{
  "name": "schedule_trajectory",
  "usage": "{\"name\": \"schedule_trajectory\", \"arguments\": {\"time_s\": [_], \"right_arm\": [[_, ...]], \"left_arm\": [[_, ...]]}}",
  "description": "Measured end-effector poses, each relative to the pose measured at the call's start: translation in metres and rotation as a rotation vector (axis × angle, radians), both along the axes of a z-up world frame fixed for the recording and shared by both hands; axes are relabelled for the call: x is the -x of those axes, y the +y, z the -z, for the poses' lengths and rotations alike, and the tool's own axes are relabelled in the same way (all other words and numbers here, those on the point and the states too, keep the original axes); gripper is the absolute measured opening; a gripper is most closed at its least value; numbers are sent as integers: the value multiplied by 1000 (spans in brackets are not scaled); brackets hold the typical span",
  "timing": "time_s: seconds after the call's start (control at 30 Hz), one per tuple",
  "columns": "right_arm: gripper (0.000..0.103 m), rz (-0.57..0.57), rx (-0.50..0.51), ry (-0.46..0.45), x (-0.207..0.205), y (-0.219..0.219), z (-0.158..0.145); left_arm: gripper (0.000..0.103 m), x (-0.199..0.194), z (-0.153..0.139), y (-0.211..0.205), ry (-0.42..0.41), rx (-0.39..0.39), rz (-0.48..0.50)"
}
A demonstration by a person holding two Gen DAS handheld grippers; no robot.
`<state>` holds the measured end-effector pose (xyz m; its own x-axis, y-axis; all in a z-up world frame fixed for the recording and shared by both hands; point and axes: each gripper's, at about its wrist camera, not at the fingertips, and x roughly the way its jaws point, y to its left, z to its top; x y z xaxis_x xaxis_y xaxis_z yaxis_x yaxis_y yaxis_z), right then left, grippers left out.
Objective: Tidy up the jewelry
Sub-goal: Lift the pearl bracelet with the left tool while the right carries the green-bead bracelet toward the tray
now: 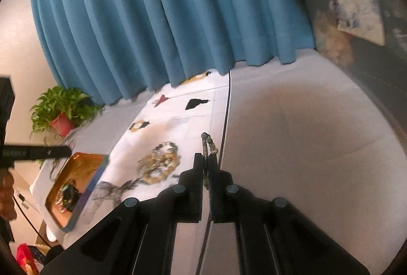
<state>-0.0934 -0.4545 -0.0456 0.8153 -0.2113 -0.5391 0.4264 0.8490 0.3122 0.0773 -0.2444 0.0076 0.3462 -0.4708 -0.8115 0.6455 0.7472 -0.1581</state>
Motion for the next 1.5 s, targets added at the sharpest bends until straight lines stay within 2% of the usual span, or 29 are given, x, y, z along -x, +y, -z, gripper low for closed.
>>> {"name": "schedule_trajectory", "arguments": {"time_s": [0.13, 0.37, 0.57, 0.77, 1.07, 1.5], "right_arm": [[4, -36, 46, 25, 36, 39, -24], [4, -112, 102, 24, 95, 116, -68], [4, -170, 124, 15, 137, 176, -85], [4, -214, 142, 19, 170, 219, -93], [4, -240, 160, 25, 188, 246, -98], [4, -240, 167, 25, 188, 248, -98]], "left_arm": [[9, 31, -12, 42, -4, 24, -22], [9, 96, -46, 106, -85, 98, -17], [9, 144, -57, 155, -109, 144, -3], [9, 174, -58, 192, -110, 188, -17], [9, 198, -64, 223, -142, 223, -39], [9, 197, -67, 238, -157, 237, -64]]}}
